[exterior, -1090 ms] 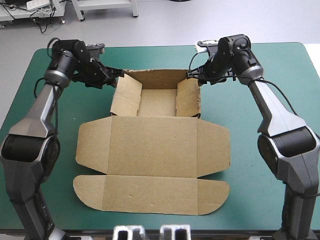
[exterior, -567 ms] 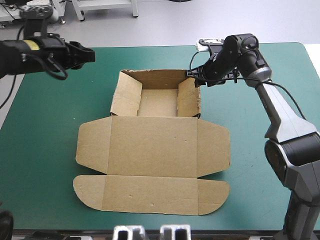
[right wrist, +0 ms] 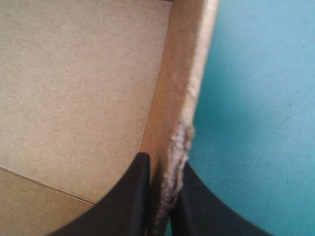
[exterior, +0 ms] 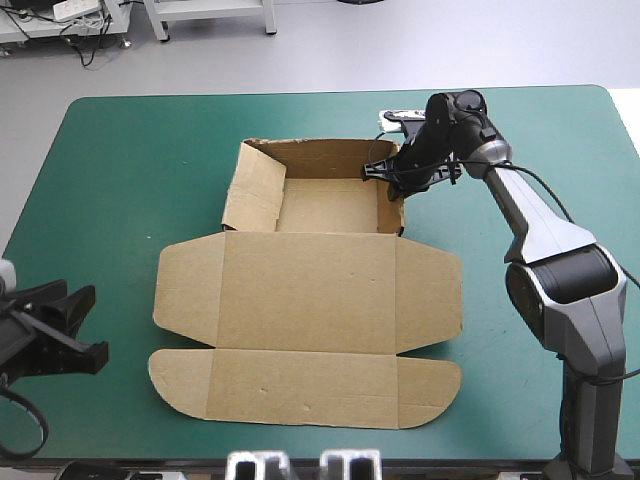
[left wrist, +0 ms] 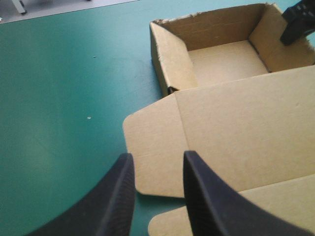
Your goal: Fold the box
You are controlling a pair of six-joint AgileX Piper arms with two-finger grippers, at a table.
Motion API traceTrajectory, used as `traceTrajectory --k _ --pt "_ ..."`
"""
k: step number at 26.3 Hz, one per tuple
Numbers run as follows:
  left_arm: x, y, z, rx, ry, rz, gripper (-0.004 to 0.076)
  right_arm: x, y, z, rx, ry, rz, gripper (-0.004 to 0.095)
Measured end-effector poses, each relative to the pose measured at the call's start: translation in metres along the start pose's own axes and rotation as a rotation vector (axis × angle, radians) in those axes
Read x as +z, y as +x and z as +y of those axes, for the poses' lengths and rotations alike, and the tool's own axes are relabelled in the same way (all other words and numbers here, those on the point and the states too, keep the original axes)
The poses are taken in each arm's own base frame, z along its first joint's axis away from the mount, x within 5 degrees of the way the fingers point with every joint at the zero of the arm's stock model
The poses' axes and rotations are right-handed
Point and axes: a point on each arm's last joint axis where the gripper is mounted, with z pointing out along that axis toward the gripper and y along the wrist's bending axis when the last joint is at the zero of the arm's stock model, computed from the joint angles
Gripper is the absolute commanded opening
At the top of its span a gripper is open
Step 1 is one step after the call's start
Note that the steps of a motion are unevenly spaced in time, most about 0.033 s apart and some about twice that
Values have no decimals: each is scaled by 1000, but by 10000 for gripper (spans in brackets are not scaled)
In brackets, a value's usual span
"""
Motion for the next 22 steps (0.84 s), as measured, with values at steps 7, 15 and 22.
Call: traceTrajectory --k 7,15,22 --pt "-14 21 4 26 -74 -33 240 -39 -2 -21 8 50 -86 -19" --pt "-14 21 3 5 -68 -34 240 -142 15 -130 94 348 -258 -19" --pt "-14 21 3 3 -65 -34 240 -134 45 -217 204 484 -120 -2"
